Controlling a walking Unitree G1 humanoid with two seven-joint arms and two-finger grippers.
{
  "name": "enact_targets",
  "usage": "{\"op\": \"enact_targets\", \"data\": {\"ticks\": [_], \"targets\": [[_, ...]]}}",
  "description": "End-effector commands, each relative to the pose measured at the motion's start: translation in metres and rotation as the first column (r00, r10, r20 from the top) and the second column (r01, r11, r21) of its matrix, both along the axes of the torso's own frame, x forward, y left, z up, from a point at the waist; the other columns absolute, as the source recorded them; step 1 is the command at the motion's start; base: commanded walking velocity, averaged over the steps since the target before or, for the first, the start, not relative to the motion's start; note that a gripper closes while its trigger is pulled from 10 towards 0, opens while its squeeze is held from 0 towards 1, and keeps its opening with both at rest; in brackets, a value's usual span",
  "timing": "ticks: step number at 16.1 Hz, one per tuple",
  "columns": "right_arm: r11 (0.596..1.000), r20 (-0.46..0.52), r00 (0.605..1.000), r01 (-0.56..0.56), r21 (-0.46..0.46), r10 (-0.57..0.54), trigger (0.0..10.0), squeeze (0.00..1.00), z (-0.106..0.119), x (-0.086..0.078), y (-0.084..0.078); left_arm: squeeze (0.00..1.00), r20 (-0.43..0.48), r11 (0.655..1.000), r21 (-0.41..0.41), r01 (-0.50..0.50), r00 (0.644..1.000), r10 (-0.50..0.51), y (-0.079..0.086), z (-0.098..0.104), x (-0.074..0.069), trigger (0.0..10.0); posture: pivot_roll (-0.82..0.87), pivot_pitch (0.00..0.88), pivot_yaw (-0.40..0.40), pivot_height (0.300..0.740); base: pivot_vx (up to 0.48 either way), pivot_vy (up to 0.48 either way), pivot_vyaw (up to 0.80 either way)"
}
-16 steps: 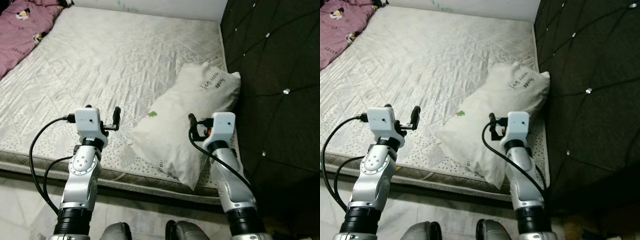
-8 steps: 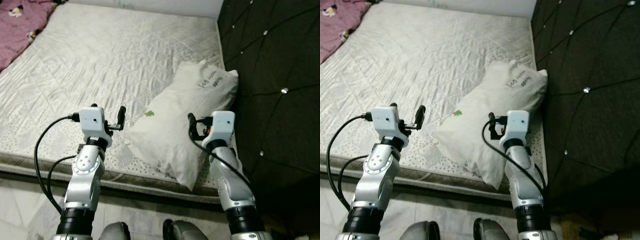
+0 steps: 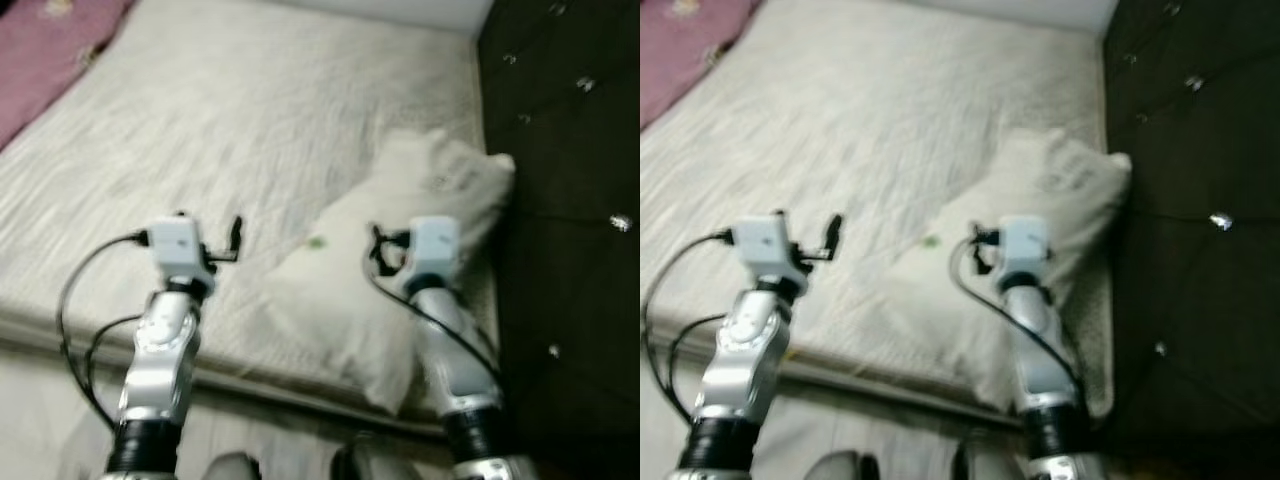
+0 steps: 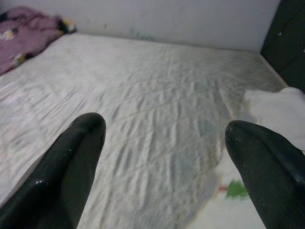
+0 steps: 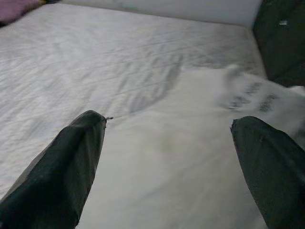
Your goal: Clean up the room
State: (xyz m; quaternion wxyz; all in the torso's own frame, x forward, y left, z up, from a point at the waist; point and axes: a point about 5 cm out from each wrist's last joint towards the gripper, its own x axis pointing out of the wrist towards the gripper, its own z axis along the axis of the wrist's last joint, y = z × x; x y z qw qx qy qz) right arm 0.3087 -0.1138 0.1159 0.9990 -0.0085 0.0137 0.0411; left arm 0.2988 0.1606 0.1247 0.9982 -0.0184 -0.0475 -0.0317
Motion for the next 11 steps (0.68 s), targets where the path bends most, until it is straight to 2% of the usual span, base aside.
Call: {"op": "enact_targets", "data": {"ticks": [1, 5, 7, 11], "targets": [[0.998, -0.057, 0.997, 0.059, -0.020, -0.060, 10.0, 0.00, -0.011, -0.003, -0.018, 0.00, -0.007, 1.000, -0.005, 0.022, 1.000, -0.022, -0.012, -0.001, 0.000, 10.0, -0.03, 0.157, -0.016, 0.740, 0.000, 0.000, 0.00], [0.993, -0.061, 0.991, 0.114, -0.026, -0.115, 10.0, 0.00, -0.016, -0.003, -0.033, 0.00, -0.010, 1.000, -0.004, 0.007, 1.000, -0.007, -0.012, -0.002, -0.001, 10.0, -0.03, 0.156, -0.021, 0.740, 0.000, 0.000, 0.00], [0.994, -0.055, 0.992, 0.113, 0.006, -0.112, 10.0, 0.00, -0.014, -0.002, -0.036, 0.00, -0.010, 1.000, 0.001, 0.004, 1.000, -0.004, -0.011, -0.003, -0.001, 10.0, -0.03, 0.154, -0.021, 0.740, 0.000, 0.000, 0.00], [0.996, -0.055, 0.995, 0.087, 0.026, -0.085, 10.0, 0.00, -0.014, -0.001, -0.029, 0.00, -0.013, 1.000, -0.002, 0.000, 1.000, 0.000, -0.012, -0.003, -0.001, 10.0, -0.02, 0.151, -0.019, 0.740, 0.000, 0.000, -0.70]]}}
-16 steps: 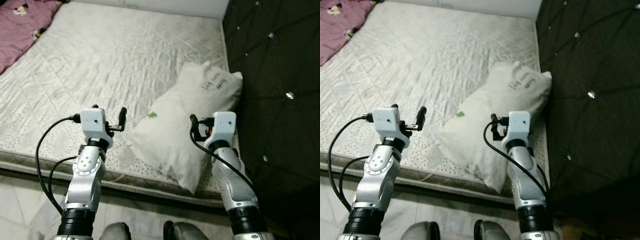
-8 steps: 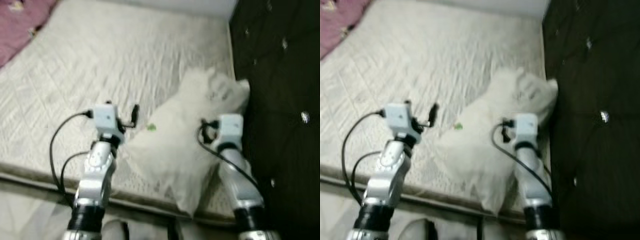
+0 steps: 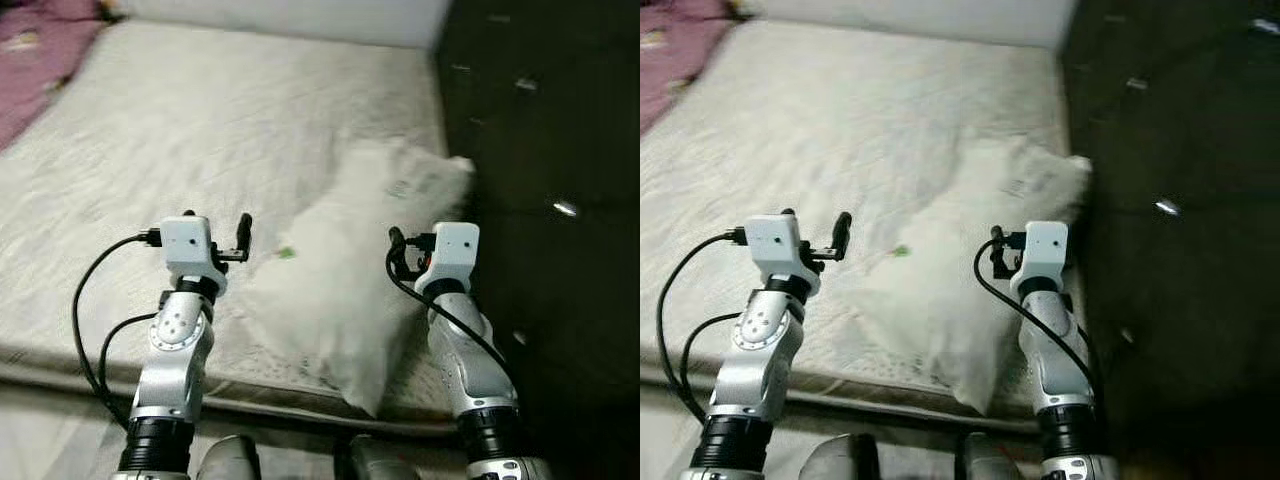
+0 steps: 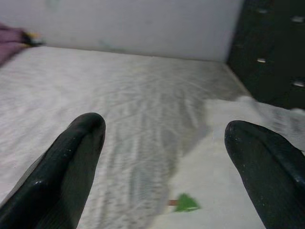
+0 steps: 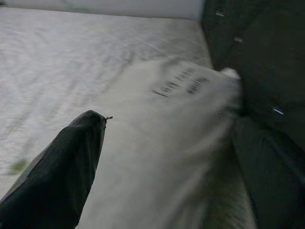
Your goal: Clean up the room
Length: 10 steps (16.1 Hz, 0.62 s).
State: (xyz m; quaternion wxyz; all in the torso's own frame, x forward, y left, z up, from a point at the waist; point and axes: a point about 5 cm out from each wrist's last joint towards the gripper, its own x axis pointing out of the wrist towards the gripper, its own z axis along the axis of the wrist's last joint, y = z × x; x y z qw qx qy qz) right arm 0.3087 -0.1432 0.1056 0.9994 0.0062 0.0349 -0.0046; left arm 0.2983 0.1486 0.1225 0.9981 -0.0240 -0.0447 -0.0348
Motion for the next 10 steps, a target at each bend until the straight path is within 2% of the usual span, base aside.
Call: {"op": "enact_targets", "data": {"ticks": [1, 8, 10], "targets": [[1.000, -0.012, 1.000, -0.008, 0.006, 0.008, 10.0, 0.00, -0.004, -0.001, 0.001, 0.00, -0.009, 1.000, 0.010, -0.009, 1.000, 0.009, 0.001, -0.002, 0.000, 10.0, -0.02, 0.151, -0.019, 0.740, 0.000, 0.000, -0.77], [0.996, -0.005, 0.996, -0.091, -0.005, 0.091, 10.0, 0.00, -0.005, -0.007, 0.007, 0.00, -0.034, 1.000, 0.006, -0.018, 0.999, 0.018, 0.003, -0.007, -0.009, 10.0, -0.01, 0.187, -0.035, 0.740, 0.000, 0.000, 0.00], [0.995, -0.012, 0.995, -0.104, 0.002, 0.104, 10.0, 0.00, -0.007, -0.010, 0.009, 0.00, -0.041, 1.000, 0.005, -0.025, 0.999, 0.025, 0.004, -0.009, -0.011, 10.0, -0.01, 0.192, -0.036, 0.718, 0.000, 0.000, 0.00]]}}
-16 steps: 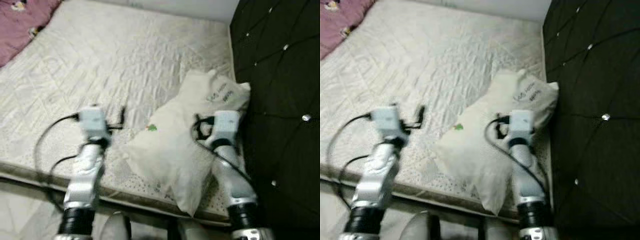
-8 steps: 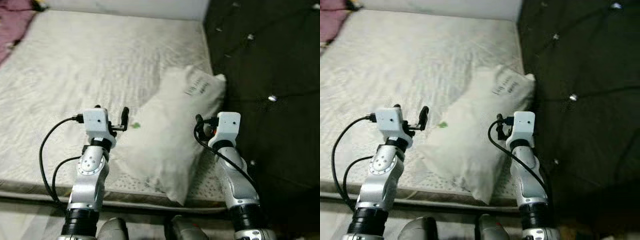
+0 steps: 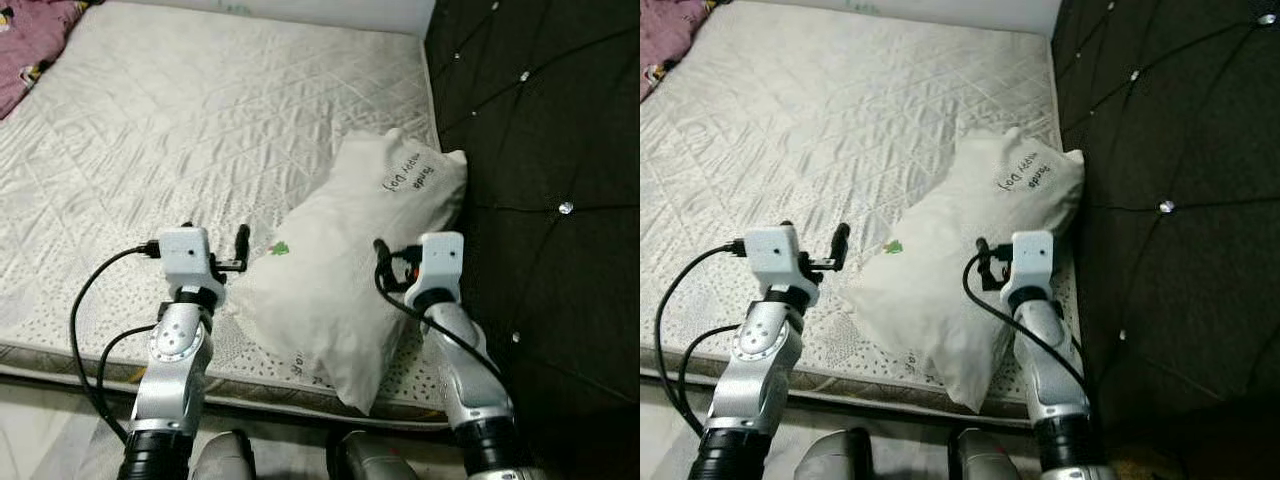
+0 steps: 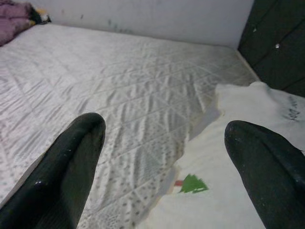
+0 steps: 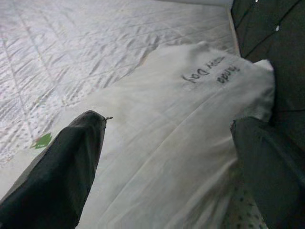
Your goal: Clean up the room
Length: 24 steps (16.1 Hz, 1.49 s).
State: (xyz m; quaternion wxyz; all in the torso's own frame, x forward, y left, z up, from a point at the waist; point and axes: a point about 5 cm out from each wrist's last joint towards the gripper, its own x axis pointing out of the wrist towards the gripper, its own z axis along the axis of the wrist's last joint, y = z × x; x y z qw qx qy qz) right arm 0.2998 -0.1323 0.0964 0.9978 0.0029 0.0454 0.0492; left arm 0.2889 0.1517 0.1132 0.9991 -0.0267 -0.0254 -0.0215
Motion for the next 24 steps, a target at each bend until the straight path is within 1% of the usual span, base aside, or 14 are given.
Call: {"op": "enact_targets", "data": {"ticks": [1, 6, 7, 15, 17, 20, 24], "targets": [[1.000, 0.007, 1.000, -0.003, 0.006, 0.003, 10.0, 0.00, 0.001, -0.002, -0.001, 0.00, -0.002, 1.000, 0.006, -0.002, 1.000, 0.002, 0.000, 0.000, -0.002, 10.0, -0.01, 0.192, -0.038, 0.703, 0.000, 0.000, 0.00], [0.999, 0.018, 0.999, -0.045, 0.007, 0.045, 10.0, 0.00, 0.002, -0.004, 0.003, 0.00, 0.005, 1.000, 0.005, -0.010, 1.000, 0.010, -0.003, 0.003, 0.001, 10.0, -0.02, 0.196, -0.041, 0.649, 0.000, 0.000, 0.00], [0.999, 0.007, 0.999, -0.045, 0.001, 0.045, 10.0, 0.00, 0.001, -0.004, 0.003, 0.00, 0.005, 1.000, 0.003, -0.014, 1.000, 0.014, -0.003, 0.004, 0.001, 10.0, -0.02, 0.201, -0.042, 0.644, 0.000, 0.000, 0.00], [0.994, 0.030, 0.994, -0.100, -0.040, 0.101, 10.0, 0.00, 0.005, 0.003, 0.002, 0.00, -0.012, 0.998, -0.017, -0.061, 0.998, 0.061, 0.001, 0.001, 0.001, 10.0, -0.03, 0.210, -0.052, 0.644, 0.000, 0.000, 0.00], [0.992, 0.039, 0.992, -0.122, -0.044, 0.124, 10.0, 0.00, 0.005, 0.002, 0.003, 0.00, -0.014, 0.997, -0.021, -0.074, 0.997, 0.074, 0.002, 0.001, 0.001, 10.0, -0.03, 0.211, -0.054, 0.640, 0.000, 0.000, 0.00], [0.982, 0.048, 0.984, -0.170, -0.082, 0.174, 10.0, 0.00, 0.005, 0.002, 0.007, 0.00, -0.029, 0.993, -0.027, -0.116, 0.993, 0.115, 0.008, -0.002, 0.000, 10.0, -0.03, 0.212, -0.055, 0.640, 0.000, 0.000, 0.00], [0.972, 0.073, 0.973, -0.212, -0.098, 0.219, 10.0, 0.00, 0.008, 0.003, 0.010, 0.00, -0.030, 0.993, -0.029, -0.118, 0.993, 0.117, 0.008, -0.002, 0.001, 10.0, -0.03, 0.211, -0.057, 0.640, 0.000, 0.000, 0.00]]}}
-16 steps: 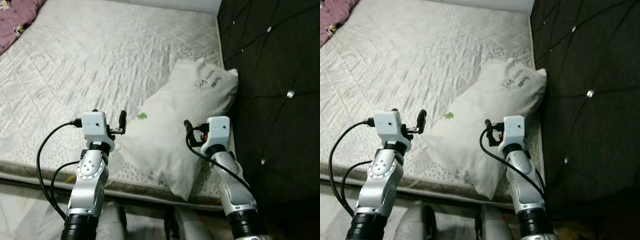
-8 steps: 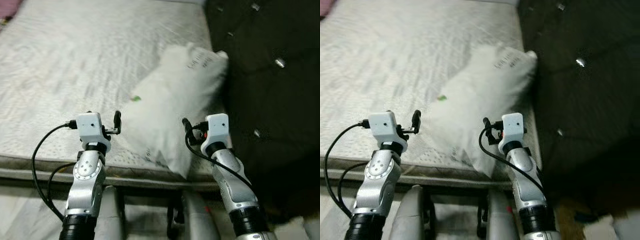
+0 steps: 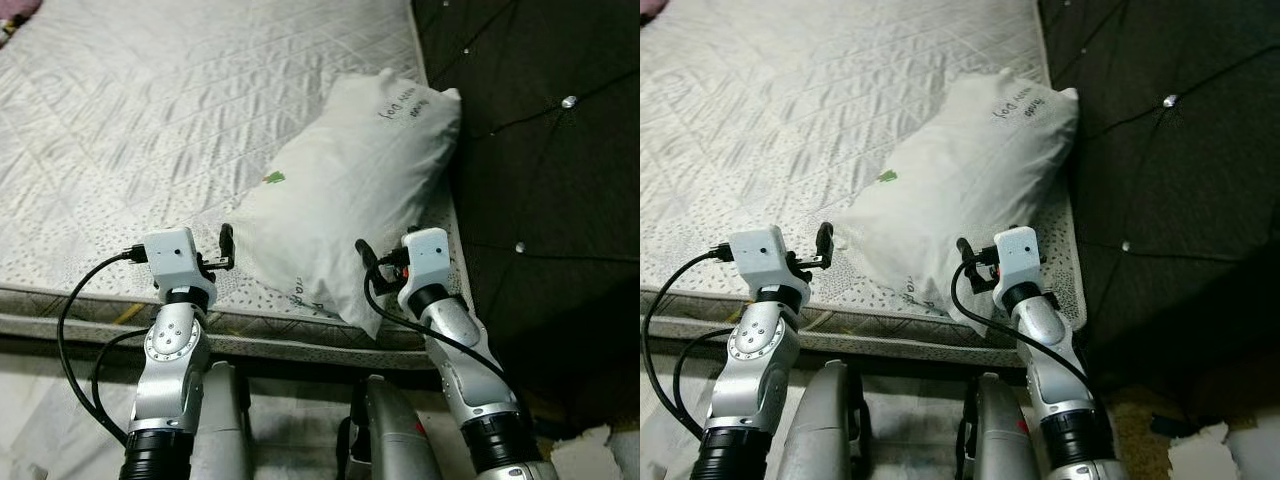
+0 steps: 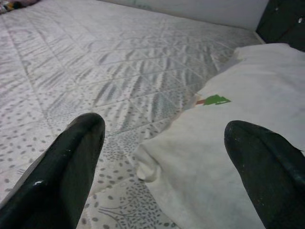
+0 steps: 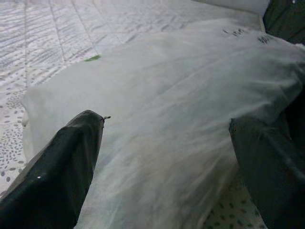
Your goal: Clean up the room
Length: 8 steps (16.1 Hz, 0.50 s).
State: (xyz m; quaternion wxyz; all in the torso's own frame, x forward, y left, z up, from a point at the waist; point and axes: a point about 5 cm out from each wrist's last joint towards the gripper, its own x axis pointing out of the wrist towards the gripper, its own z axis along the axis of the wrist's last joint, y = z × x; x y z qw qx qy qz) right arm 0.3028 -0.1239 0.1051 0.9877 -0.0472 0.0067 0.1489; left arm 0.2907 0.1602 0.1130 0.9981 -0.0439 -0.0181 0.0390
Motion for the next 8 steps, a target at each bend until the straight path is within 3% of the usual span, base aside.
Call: {"op": "enact_targets", "data": {"ticks": [1, 4, 8], "targets": [[1.000, -0.001, 1.000, -0.027, 0.000, 0.027, 10.0, 0.00, -0.0001, 0.0002, 0.0038, 0.00, -0.011, 1.000, 0.004, 0.001, 1.000, -0.001, -0.0003, -0.0017, -0.0008, 10.0, -0.03, 0.213, -0.058, 0.631, 0.000, 0.000, 0.00], [0.998, 0.006, 0.998, -0.059, -0.006, 0.059, 10.0, 0.00, -0.0003, -0.0031, 0.0089, 0.00, -0.014, 1.000, 0.000, -0.001, 1.000, 0.001, -0.0008, -0.0025, -0.0010, 10.0, -0.03, 0.215, -0.060, 0.597, 0.000, 0.000, 0.00], [0.994, 0.008, 0.995, -0.100, -0.039, 0.101, 10.0, 0.00, -0.0029, -0.0045, 0.0108, 0.00, -0.017, 1.000, -0.013, -0.010, 1.000, 0.009, -0.0001, -0.0027, -0.0011, 10.0, -0.03, 0.220, -0.061, 0.597, 0.000, 0.000, 0.00]]}}
